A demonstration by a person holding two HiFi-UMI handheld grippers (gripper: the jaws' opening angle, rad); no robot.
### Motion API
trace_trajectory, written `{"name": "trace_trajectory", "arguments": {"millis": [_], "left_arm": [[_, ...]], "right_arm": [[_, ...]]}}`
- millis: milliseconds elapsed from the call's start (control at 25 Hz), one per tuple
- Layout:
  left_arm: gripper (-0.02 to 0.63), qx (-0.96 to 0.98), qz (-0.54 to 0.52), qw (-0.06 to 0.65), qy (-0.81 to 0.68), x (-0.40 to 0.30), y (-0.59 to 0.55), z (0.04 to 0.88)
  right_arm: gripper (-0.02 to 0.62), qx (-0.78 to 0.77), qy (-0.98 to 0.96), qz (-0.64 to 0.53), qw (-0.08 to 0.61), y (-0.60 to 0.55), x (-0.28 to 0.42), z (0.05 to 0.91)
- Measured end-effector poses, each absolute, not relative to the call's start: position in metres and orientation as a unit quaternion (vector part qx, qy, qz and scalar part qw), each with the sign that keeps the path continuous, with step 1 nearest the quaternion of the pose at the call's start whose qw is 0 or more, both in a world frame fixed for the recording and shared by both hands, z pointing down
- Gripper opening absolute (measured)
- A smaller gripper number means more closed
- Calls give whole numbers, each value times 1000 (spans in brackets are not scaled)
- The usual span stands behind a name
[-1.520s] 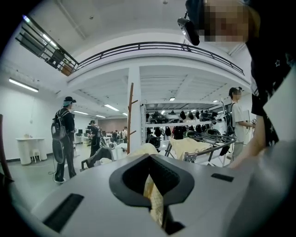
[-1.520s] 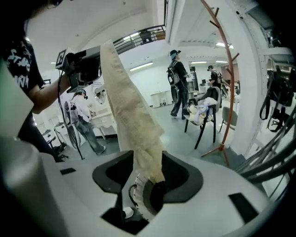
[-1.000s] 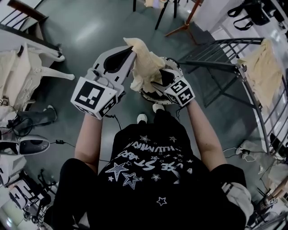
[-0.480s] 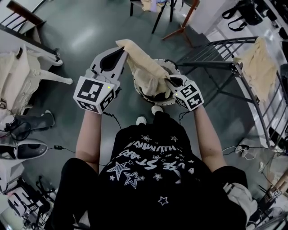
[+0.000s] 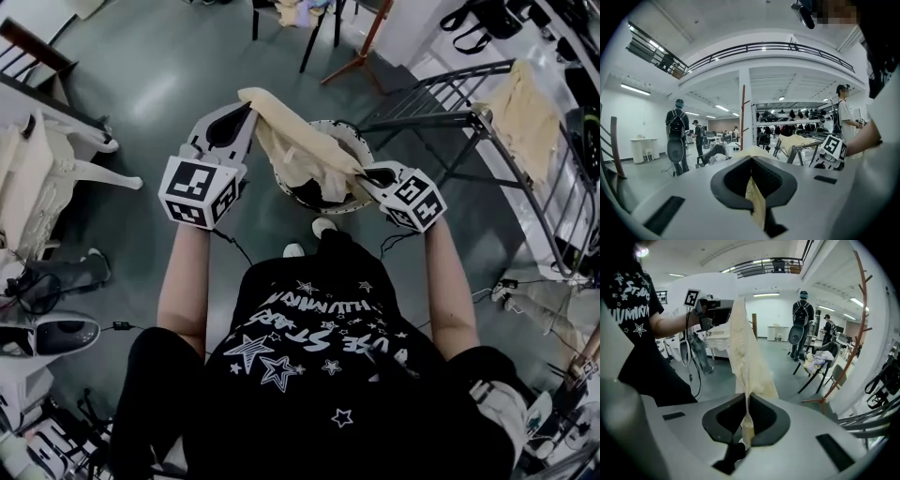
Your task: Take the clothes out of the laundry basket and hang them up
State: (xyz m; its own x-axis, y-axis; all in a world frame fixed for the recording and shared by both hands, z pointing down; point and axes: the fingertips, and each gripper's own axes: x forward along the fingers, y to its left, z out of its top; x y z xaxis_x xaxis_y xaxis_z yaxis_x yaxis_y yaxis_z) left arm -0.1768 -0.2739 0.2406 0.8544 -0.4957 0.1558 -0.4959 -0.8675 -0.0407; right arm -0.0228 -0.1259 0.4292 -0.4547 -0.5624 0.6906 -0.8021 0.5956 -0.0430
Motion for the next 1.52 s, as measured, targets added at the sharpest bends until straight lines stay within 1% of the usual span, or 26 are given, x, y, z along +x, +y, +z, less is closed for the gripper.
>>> {"name": "trace_trajectory", "arguments": {"millis": [200, 320, 520, 720, 920, 1160, 1360, 1520], "left_arm": [[18, 965, 89, -17, -247, -185, -277, 245], [19, 964, 95, -8, -250, -193, -285, 253], [20, 968, 92, 12, -234, -193, -280, 267], [20, 973, 102, 5, -207, -176, -274, 279], [20, 979, 94, -19, -179, -142, -260, 268], [18, 990, 8, -41, -133, -82, -224, 198], [18, 994, -52, -60, -72, -21, -168, 137], [18, 995, -73, -67, -30, 21, -118, 109]], "right_arm": [[28, 430, -825, 200, 306, -114, -42, 433], [28, 456, -819, 188, 292, -110, -42, 424], [26, 522, -783, 140, 308, -100, -25, 398], [26, 585, -743, 105, 308, -85, 4, 361], [26, 626, -710, 77, 313, -60, 35, 322], [26, 625, -703, 75, 330, -2, 51, 300], [27, 632, -705, 94, 308, 41, 62, 309], [26, 645, -702, 110, 283, 72, 71, 316]]}}
